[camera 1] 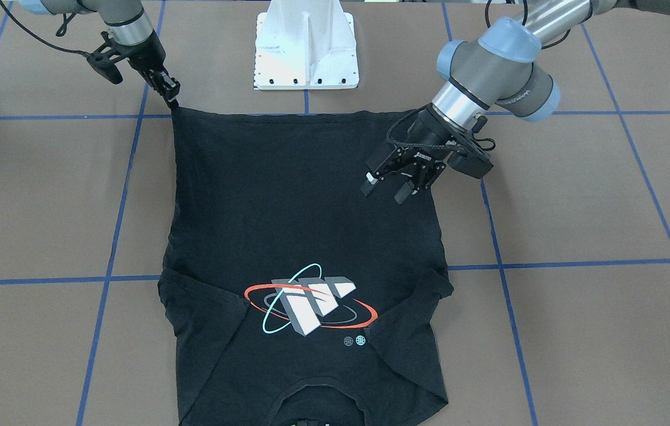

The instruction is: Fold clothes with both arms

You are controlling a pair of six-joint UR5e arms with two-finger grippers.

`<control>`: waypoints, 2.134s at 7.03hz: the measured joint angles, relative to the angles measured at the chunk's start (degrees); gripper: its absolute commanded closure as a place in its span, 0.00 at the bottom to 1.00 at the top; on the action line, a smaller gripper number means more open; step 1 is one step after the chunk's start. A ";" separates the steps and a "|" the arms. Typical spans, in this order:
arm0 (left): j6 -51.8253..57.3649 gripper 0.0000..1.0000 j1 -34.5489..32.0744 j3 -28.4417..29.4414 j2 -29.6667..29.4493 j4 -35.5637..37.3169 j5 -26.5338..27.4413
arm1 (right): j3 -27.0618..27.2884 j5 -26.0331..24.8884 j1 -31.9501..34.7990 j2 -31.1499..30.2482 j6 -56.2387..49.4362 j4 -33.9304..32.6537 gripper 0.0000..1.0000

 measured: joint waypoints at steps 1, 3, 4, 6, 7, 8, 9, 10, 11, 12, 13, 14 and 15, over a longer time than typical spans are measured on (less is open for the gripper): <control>-1.14 0.01 4.17 -4.53 2.48 4.31 1.86 | 2.16 1.89 -0.77 -2.04 0.00 0.05 1.00; -2.56 0.01 11.68 -12.40 9.77 10.81 4.92 | 4.03 3.92 -2.33 -3.13 0.00 0.09 1.00; -4.37 0.01 15.12 -15.08 13.87 12.89 6.31 | 4.65 4.31 -2.66 -3.20 0.00 0.09 1.00; -11.10 0.07 23.95 -17.07 19.41 14.21 11.86 | 5.53 4.49 -2.87 -3.24 0.00 0.09 1.00; -14.51 0.11 27.29 -17.28 21.13 14.37 13.57 | 5.72 4.51 -2.88 -3.24 0.00 0.09 1.00; -16.20 0.15 29.36 -17.20 22.66 14.48 15.10 | 5.79 4.52 -2.85 -3.27 0.00 0.09 1.00; -16.99 0.18 30.38 -16.98 23.50 14.63 16.55 | 5.81 4.52 -2.83 -3.28 0.00 0.09 1.00; -17.53 0.23 30.81 -16.78 23.86 14.73 17.18 | 5.83 4.50 -2.82 -3.28 0.00 0.08 1.00; -18.04 0.26 30.97 -16.61 23.98 14.76 17.38 | 5.83 4.48 -2.79 -3.30 0.00 0.06 1.00; -18.60 0.29 31.11 -16.44 23.99 14.78 17.44 | 5.83 4.48 -2.76 -3.32 0.00 0.06 1.00; -19.19 0.32 31.31 -16.24 23.97 14.78 17.44 | 5.83 4.45 -2.74 -3.33 0.00 0.03 1.00; -19.48 0.33 31.42 -16.20 23.93 14.79 17.36 | 5.83 4.44 -2.73 -3.33 0.00 0.01 1.00; -19.64 0.33 31.46 -16.26 23.90 14.79 17.27 | 5.81 4.45 -2.67 -3.33 0.00 0.01 1.00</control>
